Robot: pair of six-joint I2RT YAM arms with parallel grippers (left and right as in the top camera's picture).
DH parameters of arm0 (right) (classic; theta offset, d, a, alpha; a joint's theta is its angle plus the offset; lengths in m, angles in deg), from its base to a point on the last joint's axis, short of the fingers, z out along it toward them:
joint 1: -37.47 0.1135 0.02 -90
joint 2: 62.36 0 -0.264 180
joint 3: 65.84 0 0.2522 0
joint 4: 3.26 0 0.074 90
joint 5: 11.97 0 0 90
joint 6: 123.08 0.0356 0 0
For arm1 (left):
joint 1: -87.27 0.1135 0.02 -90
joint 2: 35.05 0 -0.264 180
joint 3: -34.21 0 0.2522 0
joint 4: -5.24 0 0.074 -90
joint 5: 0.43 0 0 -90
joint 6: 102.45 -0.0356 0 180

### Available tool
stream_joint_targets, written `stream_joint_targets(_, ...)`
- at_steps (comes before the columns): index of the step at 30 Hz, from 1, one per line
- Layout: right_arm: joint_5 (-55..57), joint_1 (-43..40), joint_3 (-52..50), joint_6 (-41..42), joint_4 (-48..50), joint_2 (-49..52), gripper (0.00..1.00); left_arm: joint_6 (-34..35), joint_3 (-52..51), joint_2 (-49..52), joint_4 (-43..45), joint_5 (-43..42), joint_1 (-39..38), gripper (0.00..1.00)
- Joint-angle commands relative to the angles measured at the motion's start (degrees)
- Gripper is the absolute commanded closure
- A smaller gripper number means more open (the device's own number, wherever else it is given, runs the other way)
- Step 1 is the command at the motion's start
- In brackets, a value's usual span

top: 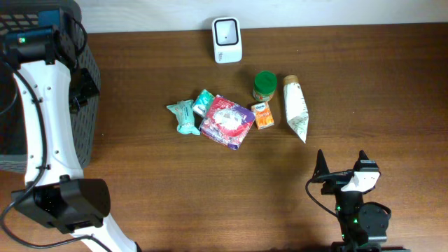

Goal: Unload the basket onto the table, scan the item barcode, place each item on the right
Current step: 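Withdraw the left gripper to the left side above the table, then move the right gripper down onto the white tube and grasp it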

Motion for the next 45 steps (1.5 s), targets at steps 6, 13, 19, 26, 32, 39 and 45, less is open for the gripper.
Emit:
stream_joint_targets(6, 0.5, -0.3, -0.5, 0.0, -0.2, -0.3, 0.01, -6.1, 6.0, -5.4, 0.6, -12.2, -5.1, 0.62)
stream_joint_targets(13, 0.5, -0.3, -0.5, 0.0, -0.2, -0.3, 0.01, -6.1, 3.9, -11.3, 0.4, -23.6, -15.9, 0.01)
stream_joint_targets(19, 0.5, -0.3, -0.5, 0.0, -0.2, -0.3, 0.01, -6.1, -4.7, -10.7, 5.2, -21.5, -17.7, 0.01)
stream_joint_targets(26, -11.8, -0.3, -0.5, 10.0, 1.5, -0.3, 0.01, -6.1, -6.8, -10.6, 6.0, -21.5, -17.7, 0.01)
stream_joint_targets(32, -35.8, -0.3, -0.5, 30.2, 6.8, -0.3, 0.01, -6.1, -6.8, -10.6, 6.0, -21.5, -17.7, 0.01)
stream_joint_targets(39, -20.8, -0.3, 12.9, 18.9, 26.5, 3.8, 0.01, -6.1, -6.8, -10.6, 6.0, -21.5, -17.7, 0.01)
stream_joint_targets(45, -20.7, -0.3, 50.4, 0.2, -6.0, 49.1, 0.01, -6.1, -6.8, -10.6, 6.0, -21.5, -17.7, 0.01)
